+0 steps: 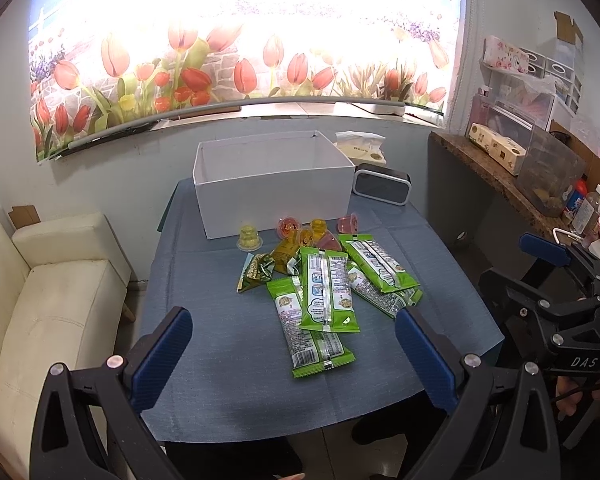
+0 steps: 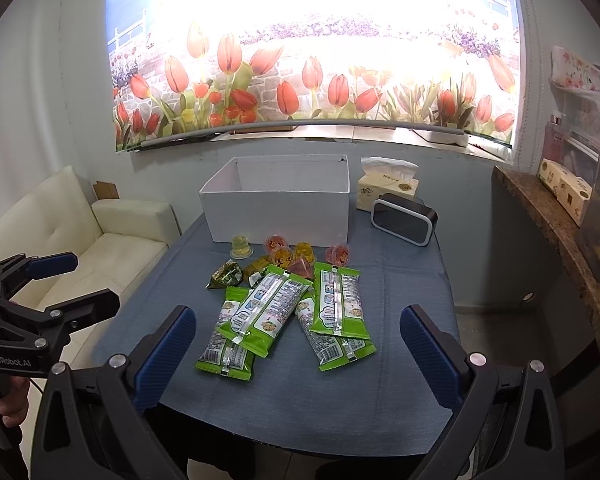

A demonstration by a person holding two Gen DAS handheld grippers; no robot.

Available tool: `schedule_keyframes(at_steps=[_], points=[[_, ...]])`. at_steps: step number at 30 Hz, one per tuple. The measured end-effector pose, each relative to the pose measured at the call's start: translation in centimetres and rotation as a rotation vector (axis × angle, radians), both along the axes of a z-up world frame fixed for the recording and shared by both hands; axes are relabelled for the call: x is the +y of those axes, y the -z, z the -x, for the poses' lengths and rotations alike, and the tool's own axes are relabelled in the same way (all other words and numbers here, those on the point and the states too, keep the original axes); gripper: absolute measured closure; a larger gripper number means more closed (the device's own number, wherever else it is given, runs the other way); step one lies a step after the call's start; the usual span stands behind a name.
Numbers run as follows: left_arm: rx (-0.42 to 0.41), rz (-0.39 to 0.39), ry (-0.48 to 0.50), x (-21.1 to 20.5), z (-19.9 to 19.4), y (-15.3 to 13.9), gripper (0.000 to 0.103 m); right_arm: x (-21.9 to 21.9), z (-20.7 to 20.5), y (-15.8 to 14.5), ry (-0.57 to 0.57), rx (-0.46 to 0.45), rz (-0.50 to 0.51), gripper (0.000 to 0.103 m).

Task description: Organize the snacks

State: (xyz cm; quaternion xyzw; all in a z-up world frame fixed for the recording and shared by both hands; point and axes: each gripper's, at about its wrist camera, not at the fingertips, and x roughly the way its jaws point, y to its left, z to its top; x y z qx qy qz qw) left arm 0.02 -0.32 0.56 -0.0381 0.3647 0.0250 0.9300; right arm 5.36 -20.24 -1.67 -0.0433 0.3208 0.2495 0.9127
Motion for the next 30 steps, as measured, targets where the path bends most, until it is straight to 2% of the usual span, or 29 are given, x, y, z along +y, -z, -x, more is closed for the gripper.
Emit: schedule_keyframes(at_steps=[30], points=[[0.008,0.016,0.005,0.04,-0.24,0.21,0.0,-0.03,-0.06,0.12,0.007,0.006,0.003,0.0]])
